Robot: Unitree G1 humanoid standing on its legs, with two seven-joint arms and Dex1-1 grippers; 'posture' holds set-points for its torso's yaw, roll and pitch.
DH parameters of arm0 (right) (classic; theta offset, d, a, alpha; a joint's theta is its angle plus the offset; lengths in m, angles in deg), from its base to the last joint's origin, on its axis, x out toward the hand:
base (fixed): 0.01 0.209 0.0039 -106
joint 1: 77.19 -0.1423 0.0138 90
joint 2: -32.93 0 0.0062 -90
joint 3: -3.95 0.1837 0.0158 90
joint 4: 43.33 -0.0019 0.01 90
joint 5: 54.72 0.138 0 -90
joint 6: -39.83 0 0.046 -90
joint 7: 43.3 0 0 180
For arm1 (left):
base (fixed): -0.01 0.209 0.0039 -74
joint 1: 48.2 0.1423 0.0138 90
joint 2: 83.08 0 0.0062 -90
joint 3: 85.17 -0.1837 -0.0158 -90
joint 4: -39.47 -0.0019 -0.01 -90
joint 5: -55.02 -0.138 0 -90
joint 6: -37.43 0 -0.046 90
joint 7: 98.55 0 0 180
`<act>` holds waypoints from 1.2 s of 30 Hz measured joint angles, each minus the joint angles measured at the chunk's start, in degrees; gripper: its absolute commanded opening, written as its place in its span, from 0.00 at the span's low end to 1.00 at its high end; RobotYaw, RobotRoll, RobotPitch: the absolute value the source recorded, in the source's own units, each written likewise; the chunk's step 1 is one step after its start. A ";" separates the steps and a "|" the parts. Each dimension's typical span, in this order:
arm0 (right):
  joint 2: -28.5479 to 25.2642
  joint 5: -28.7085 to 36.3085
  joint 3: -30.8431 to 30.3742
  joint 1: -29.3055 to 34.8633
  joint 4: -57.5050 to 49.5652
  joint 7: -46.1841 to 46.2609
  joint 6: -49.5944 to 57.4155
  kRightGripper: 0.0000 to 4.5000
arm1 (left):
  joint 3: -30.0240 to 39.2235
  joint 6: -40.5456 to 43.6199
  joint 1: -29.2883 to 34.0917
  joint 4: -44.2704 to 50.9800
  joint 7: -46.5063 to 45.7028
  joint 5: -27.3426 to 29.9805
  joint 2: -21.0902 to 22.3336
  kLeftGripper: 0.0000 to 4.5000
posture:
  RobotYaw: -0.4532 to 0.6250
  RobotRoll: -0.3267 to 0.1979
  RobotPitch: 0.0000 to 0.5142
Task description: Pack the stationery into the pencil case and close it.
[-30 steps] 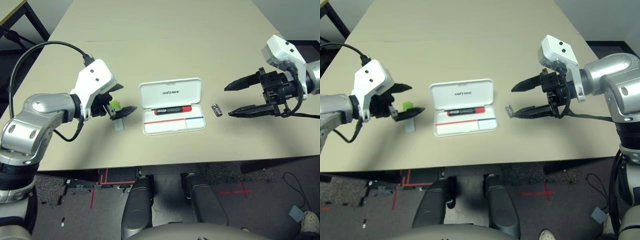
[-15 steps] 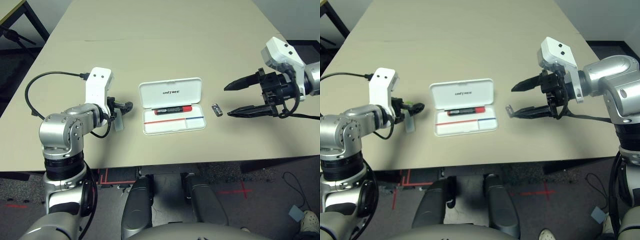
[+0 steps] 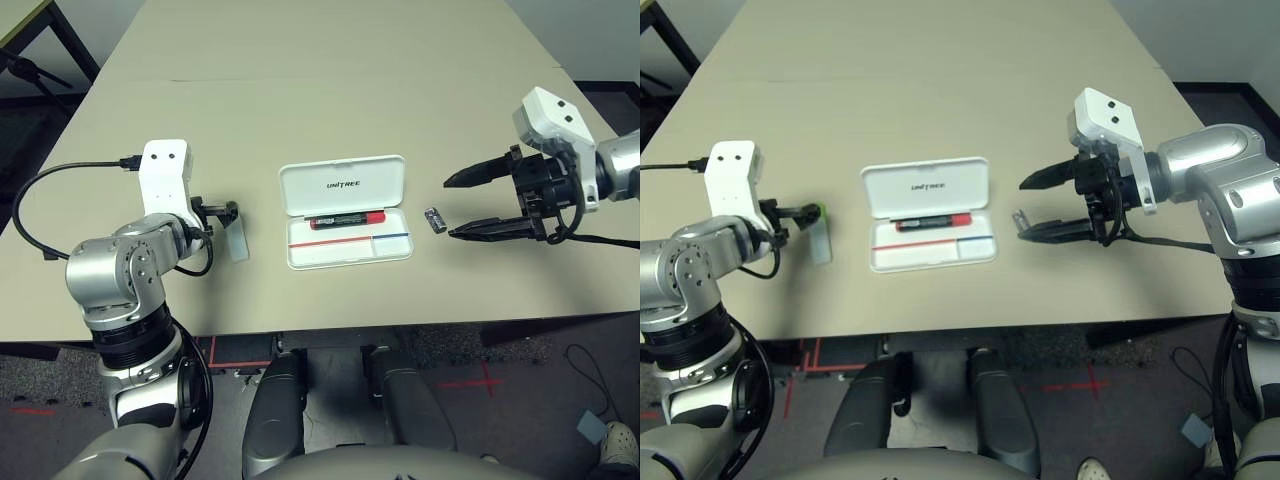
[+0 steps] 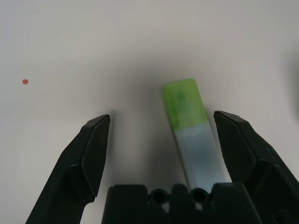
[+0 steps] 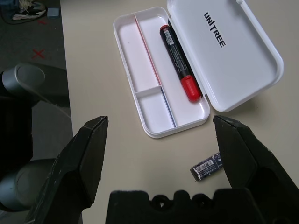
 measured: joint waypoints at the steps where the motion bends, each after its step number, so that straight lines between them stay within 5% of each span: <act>1: 0.01 0.01 0.00 0.11 -0.08 0.13 0.00 0.99 | -0.02 0.00 0.00 -0.04 -0.13 0.00 -0.26 1.00 | 0.40 0.62 0.41; 28: 1.37 -0.03 0.00 2.76 -1.17 3.62 -0.89 0.99 | -1.94 -0.91 4.30 1.09 -0.91 0.53 -1.62 1.00 | 0.40 0.62 0.42; 36: 2.11 -0.64 -0.16 2.75 -0.90 4.25 -2.06 0.99 | -3.78 -0.93 5.01 0.80 -0.46 3.71 1.53 1.00 | 0.40 0.62 0.42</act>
